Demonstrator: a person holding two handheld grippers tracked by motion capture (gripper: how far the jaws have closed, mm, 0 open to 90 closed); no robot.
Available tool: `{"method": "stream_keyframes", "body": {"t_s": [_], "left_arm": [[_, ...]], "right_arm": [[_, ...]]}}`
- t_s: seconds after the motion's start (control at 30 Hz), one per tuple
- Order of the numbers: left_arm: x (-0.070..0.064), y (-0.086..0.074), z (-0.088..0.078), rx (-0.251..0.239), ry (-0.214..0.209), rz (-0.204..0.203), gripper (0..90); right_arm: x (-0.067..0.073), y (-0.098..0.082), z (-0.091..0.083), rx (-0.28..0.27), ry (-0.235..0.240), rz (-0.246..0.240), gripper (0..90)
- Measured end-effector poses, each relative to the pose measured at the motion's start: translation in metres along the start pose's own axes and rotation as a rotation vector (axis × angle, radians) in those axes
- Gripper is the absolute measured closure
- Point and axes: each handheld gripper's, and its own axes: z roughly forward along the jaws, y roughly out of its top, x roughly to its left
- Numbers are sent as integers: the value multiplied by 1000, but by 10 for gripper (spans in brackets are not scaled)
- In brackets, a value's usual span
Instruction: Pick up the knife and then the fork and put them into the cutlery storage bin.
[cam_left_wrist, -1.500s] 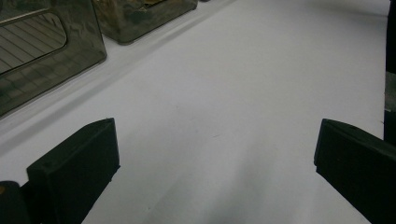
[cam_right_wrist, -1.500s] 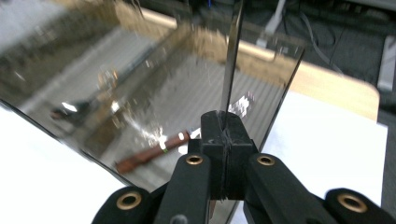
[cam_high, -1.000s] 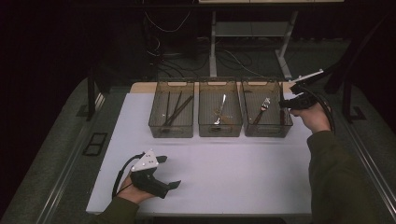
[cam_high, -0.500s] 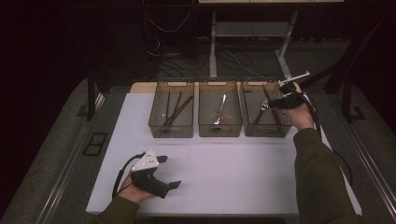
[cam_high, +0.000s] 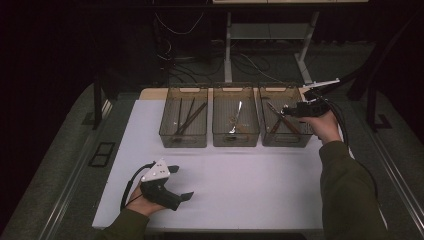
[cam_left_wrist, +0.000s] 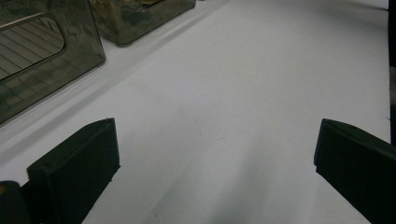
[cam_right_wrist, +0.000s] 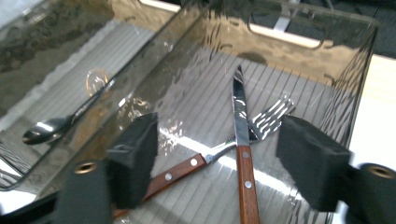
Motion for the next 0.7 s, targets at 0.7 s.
{"method": "stream_keyframes", "body": {"t_s": [0.7], "left_arm": [[-1, 2, 3, 3, -16, -1, 0]], "right_arm": [[31, -49, -38, -172, 60, -40, 122]]}}
